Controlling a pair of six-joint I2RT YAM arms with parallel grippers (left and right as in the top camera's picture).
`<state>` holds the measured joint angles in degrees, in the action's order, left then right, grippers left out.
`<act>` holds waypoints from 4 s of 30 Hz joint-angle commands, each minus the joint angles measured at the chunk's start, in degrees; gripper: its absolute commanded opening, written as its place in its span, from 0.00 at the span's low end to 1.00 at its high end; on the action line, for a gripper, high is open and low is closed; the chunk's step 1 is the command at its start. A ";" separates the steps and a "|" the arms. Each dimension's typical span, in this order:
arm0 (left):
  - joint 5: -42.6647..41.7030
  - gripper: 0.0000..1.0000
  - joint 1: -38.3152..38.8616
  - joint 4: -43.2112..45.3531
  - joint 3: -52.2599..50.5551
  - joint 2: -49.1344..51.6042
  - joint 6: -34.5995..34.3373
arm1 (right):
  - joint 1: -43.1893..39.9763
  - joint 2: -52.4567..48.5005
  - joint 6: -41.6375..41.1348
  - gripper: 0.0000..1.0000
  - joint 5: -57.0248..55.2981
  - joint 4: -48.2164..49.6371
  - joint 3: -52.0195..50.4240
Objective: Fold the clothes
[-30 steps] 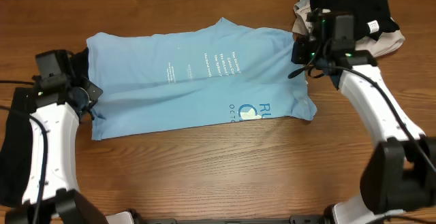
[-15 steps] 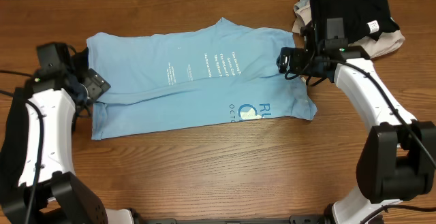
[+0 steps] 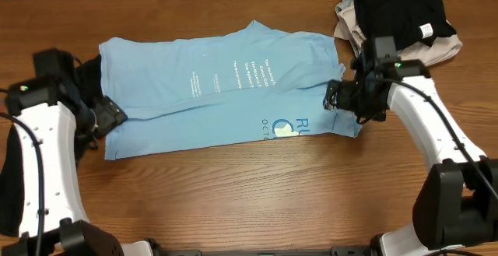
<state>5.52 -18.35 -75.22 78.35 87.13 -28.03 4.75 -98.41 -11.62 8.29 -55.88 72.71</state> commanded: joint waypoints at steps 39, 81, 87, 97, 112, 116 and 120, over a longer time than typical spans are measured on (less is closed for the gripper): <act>-3.23 0.99 0.48 2.80 -11.89 0.07 5.31 | -17.57 8.94 -34.86 0.04 -17.27 -20.31 -17.16; -2.67 0.04 4.85 34.49 -39.47 0.17 -6.45 | -17.57 14.58 -10.82 0.95 0.39 -7.13 -7.41; 1.01 0.04 2.97 27.12 -39.47 0.17 -8.20 | -17.57 14.58 -10.36 0.95 0.37 -7.17 -7.41; -12.13 0.04 2.51 21.40 -34.25 0.15 4.02 | -17.51 15.28 -4.59 0.95 2.10 -10.54 -5.05; -16.55 0.52 2.82 14.16 0.37 0.15 20.50 | -7.72 16.11 3.15 0.95 2.27 -16.24 19.96; -10.08 0.56 4.24 22.93 0.55 1.66 23.50 | -2.71 15.30 3.06 0.94 1.79 -10.64 19.96; -9.40 0.59 5.35 30.45 0.55 6.80 27.82 | 0.24 13.99 2.89 0.93 1.60 -8.90 19.96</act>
<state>-6.42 -14.09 -47.90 78.15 89.30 -6.00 3.29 -83.40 -9.23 10.20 -65.47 91.55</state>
